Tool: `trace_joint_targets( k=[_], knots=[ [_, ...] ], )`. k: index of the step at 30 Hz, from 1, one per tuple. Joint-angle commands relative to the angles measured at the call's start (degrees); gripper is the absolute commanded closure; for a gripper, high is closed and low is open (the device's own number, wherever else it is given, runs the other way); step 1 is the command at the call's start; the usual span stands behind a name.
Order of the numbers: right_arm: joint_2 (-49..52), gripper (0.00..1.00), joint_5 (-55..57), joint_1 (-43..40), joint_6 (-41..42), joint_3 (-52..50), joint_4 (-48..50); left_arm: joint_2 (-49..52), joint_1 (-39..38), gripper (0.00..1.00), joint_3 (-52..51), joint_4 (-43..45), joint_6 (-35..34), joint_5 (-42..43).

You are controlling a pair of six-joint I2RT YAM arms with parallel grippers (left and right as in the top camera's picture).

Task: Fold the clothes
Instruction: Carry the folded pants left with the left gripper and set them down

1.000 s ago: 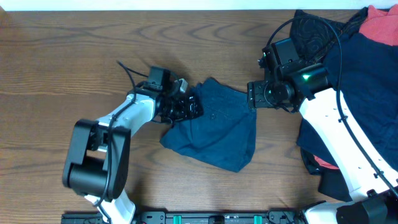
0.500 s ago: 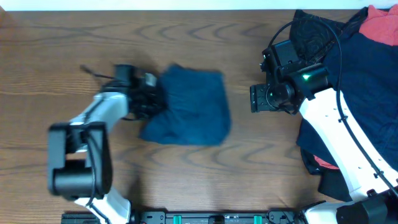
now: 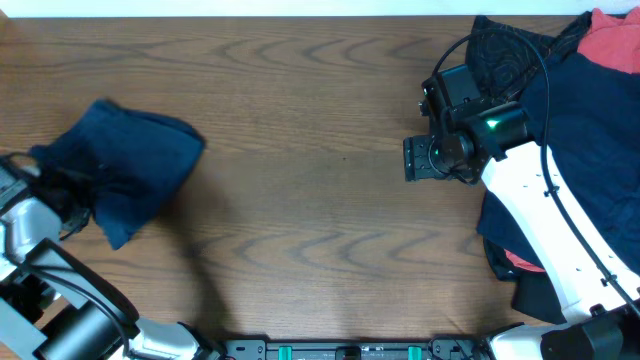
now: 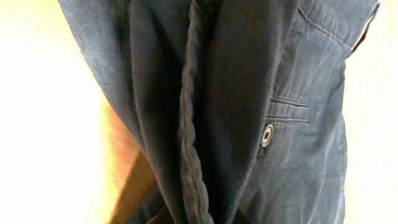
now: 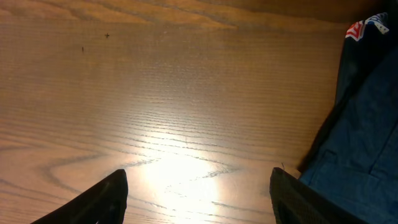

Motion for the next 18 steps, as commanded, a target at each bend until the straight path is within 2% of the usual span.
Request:
trace_joint_targets(
  k=[1,2,5,12,18],
  knots=[
    [-0.2,0.29,0.6,0.4,-0.4,0.8,-0.2,0.1,0.8,0.91,0.5,1.2,-1.8,2.0],
    [-0.2,0.29,0.6,0.4,-0.4,0.8,-0.2,0.1,0.7,0.77,0.5,1.4,-1.8,2.0],
    [-0.2,0.28,0.6,0.4,-0.4,0.8,-0.3,0.0,0.3,0.01,0.5,1.6,-1.8,2.1],
    [-0.2,0.28,0.6,-0.1,0.1,0.8,-1.0,-5.2,0.4,0.02,0.8,1.6,-1.8,0.7],
    [-0.2,0.26,0.5,-3.1,6.9,0.8,-0.2,-14.4,-2.1,0.02,0.8,1.3,-0.9,-1.2]
  ],
)
